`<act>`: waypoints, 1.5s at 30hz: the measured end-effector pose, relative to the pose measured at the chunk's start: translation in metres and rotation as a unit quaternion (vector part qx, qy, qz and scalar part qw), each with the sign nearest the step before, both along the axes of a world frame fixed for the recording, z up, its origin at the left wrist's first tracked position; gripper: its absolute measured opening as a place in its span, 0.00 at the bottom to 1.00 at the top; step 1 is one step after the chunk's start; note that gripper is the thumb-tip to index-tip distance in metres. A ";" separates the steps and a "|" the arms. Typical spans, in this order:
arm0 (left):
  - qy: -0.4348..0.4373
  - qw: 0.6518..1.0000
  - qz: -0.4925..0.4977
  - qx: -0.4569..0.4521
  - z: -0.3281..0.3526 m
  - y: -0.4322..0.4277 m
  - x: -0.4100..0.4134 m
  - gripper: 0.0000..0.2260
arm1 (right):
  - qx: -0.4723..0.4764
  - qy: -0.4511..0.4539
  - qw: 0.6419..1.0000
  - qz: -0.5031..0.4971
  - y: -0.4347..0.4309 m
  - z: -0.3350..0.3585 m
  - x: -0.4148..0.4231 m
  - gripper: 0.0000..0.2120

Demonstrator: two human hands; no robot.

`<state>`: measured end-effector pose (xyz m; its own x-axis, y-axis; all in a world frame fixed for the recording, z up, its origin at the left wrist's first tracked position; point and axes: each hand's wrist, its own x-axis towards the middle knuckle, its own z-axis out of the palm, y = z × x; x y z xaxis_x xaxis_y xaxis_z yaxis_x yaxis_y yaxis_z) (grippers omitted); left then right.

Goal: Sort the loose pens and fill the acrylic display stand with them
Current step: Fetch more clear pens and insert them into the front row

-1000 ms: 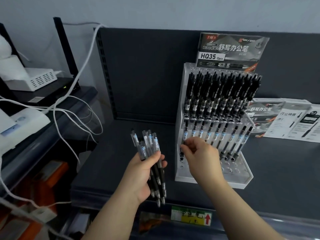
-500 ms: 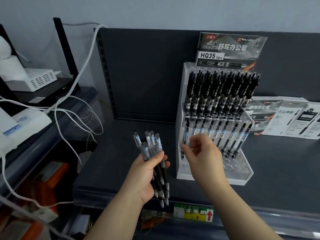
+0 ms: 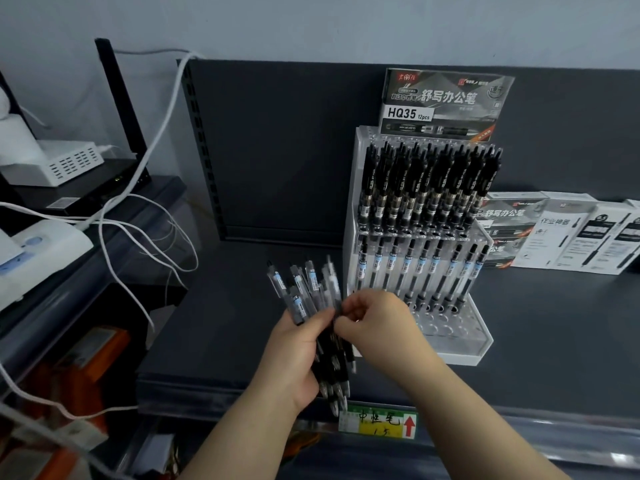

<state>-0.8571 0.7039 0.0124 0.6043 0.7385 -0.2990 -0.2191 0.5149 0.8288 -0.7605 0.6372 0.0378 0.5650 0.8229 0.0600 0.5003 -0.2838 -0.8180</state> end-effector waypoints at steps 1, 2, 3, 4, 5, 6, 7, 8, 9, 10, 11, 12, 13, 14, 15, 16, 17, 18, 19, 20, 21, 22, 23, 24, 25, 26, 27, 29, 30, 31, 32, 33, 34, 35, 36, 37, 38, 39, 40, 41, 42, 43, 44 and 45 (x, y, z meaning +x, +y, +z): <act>-0.001 1.000 0.001 0.002 0.001 0.000 0.000 0.07 | 0.008 0.025 1.000 -0.001 -0.001 0.001 0.002 0.02; -0.001 1.000 0.004 0.004 0.001 0.001 0.000 0.06 | 0.023 0.051 0.998 -0.005 -0.003 0.003 0.004 0.02; 0.002 1.000 0.010 0.007 0.002 0.002 0.000 0.05 | 0.044 0.072 0.996 -0.017 -0.005 0.005 0.006 0.02; 0.007 1.000 0.018 0.010 0.002 0.004 0.000 0.04 | 0.070 0.085 0.993 -0.036 -0.007 0.007 0.009 0.00; 0.009 1.000 0.027 0.011 0.002 0.005 0.000 0.04 | 0.100 0.090 0.989 -0.061 -0.009 0.008 0.014 0.02; 0.008 0.999 0.035 0.009 0.002 0.007 -0.001 0.04 | 0.129 0.089 0.984 -0.086 -0.010 0.009 0.018 0.04; 0.006 0.999 0.040 0.008 0.002 0.009 -0.001 0.05 | 0.154 0.080 0.979 -0.110 -0.010 0.009 0.023 0.05; 0.006 0.999 0.044 0.008 0.001 0.011 -0.001 0.05 | 0.172 0.063 0.974 -0.131 -0.011 0.010 0.028 0.06; 0.005 0.999 0.047 0.009 0.001 0.012 -0.001 0.06 | 0.181 0.042 0.971 -0.147 -0.011 0.010 0.032 0.06; 0.004 0.999 0.048 0.011 0.001 0.013 0.000 0.06 | 0.182 0.022 0.970 -0.159 -0.011 0.010 0.035 0.04; 0.002 0.999 0.050 0.011 0.002 0.013 0.000 0.06 | 0.178 0.006 0.970 -0.165 -0.011 0.009 0.037 0.03; -0.001 0.999 0.051 0.011 0.002 0.014 0.001 0.06 | 0.170 -0.008 0.971 -0.168 -0.010 0.008 0.038 0.02; -0.002 0.999 0.052 0.012 0.003 0.014 0.002 0.06 | 0.160 -0.021 0.972 -0.169 -0.008 0.006 0.038 0.03; -0.003 0.998 0.053 0.014 0.003 0.014 0.003 0.06 | 0.147 -0.032 0.974 -0.169 -0.007 0.003 0.039 0.04; -0.004 0.998 0.055 0.016 0.004 0.015 0.004 0.06 | 0.132 -0.040 0.976 -0.167 -0.005 0.000 0.039 0.06; -0.004 0.998 0.057 0.019 0.005 0.015 0.004 0.06 | 0.115 -0.048 0.978 -0.165 -0.003 -0.004 0.039 0.08; -0.006 0.998 0.058 0.021 0.005 0.015 0.004 0.06 | 0.096 -0.055 0.981 -0.161 -0.002 -0.007 0.040 0.08; -0.006 0.998 0.058 0.022 0.006 0.016 0.004 0.06 | 0.078 -0.066 0.983 -0.156 -0.001 -0.011 0.040 0.08; -0.007 0.998 0.058 0.022 0.006 0.016 0.004 0.06 | 0.060 -0.083 0.984 -0.148 0.000 -0.014 0.040 0.07; -0.006 0.998 0.057 0.022 0.007 0.015 0.004 0.07 | 0.044 -0.103 0.984 -0.141 0.002 -0.016 0.040 0.07; -0.006 0.998 0.057 0.022 0.007 0.015 0.004 0.07 | 0.029 -0.120 0.983 -0.135 0.003 -0.018 0.040 0.07; -0.006 0.998 0.058 0.022 0.007 0.015 0.004 0.06 | 0.018 -0.133 0.982 -0.132 0.004 -0.019 0.040 0.07; -0.005 0.998 0.058 0.023 0.008 0.015 0.004 0.06 | 0.010 -0.140 0.982 -0.130 0.005 -0.019 0.040 0.07; -0.005 0.998 0.059 0.023 0.008 0.015 0.003 0.06 | 0.003 -0.144 0.981 -0.129 0.006 -0.019 0.040 0.07; -0.006 0.998 0.059 0.022 0.008 0.015 0.002 0.06 | -0.001 -0.149 0.981 -0.128 0.007 -0.019 0.040 0.07; -0.006 0.998 0.060 0.022 0.009 0.015 0.002 0.06 | -0.005 -0.154 0.980 -0.127 0.007 -0.019 0.040 0.07; -0.006 0.998 0.060 0.021 0.009 0.015 0.001 0.07 | -0.010 -0.158 0.980 -0.124 0.007 -0.018 0.041 0.07; -0.006 0.998 0.059 0.021 0.009 0.015 0.000 0.07 | -0.020 -0.165 0.979 -0.118 0.006 -0.017 0.042 0.08; -0.006 0.998 0.058 0.021 0.010 0.015 -0.001 0.07 | -0.022 -0.166 0.979 -0.117 0.006 -0.017 0.042 0.07; -0.007 0.998 0.055 0.021 0.011 0.014 -0.001 0.07 | -0.019 -0.162 0.980 -0.117 0.006 -0.017 0.041 0.06; -0.006 0.998 0.052 0.022 0.011 0.013 -0.001 0.07 | -0.008 -0.153 0.981 -0.121 0.005 -0.016 0.040 0.05; -0.006 0.999 0.049 0.022 0.012 0.012 -0.001 0.07 | 0.013 -0.137 0.982 -0.132 0.003 -0.016 0.038 0.05; -0.005 0.999 0.046 0.025 0.013 0.012 -0.002 0.07 | 0.040 -0.119 0.982 -0.144 0.000 -0.015 0.036 0.06; -0.005 0.999 0.043 0.027 0.014 0.011 -0.002 0.07 | 0.067 -0.105 0.981 -0.150 -0.004 -0.013 0.032 0.07; -0.005 0.999 0.041 0.029 0.014 0.010 -0.002 0.08 | 0.086 -0.094 0.981 -0.146 -0.007 -0.010 0.027 0.07; -0.004 0.999 0.038 0.031 0.014 0.009 -0.002 0.08 | 0.093 -0.078 0.984 -0.127 -0.010 -0.006 0.021 0.06; -0.002 0.999 0.034 0.032 0.014 0.008 -0.001 0.08 | 0.090 -0.054 0.990 -0.094 -0.011 -0.002 0.015 0.06; -0.003 0.999 0.029 0.030 0.015 0.007 0.000 0.08 | 0.078 -0.027 0.995 -0.054 -0.012 0.000 0.009 0.06; -0.003 0.999 0.025 0.030 0.016 0.005 0.001 0.08 | 0.062 -0.004 0.998 -0.019 -0.012 0.002 0.005 0.05; -0.005 0.999 0.021 0.030 0.017 0.003 0.002 0.08 | 0.048 0.011 0.999 0.005 -0.012 0.003 0.002 0.05; -0.006 0.999 0.015 0.033 0.017 0.002 0.002 0.08 | 0.036 0.020 0.999 0.016 -0.012 0.003 0.001 0.04; -0.006 0.999 0.010 0.039 0.018 0.000 0.002 0.07 | 0.028 0.032 0.999 0.019 -0.012 0.003 0.000 0.04; -0.004 0.999 0.006 0.048 0.019 -0.002 0.002 0.06 | 0.022 0.047 0.998 0.020 -0.012 0.003 0.001 0.04; -0.004 0.999 0.003 0.054 0.019 -0.003 0.002 0.06 | 0.018 0.063 0.998 0.021 -0.014 0.003 0.002 0.05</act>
<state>-0.8549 0.7008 0.0313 0.6023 0.7695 -0.2124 -0.2291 0.4216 0.8774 -0.7586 0.6235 0.0412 0.5343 0.8450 0.0207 0.4039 -0.2337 -0.8844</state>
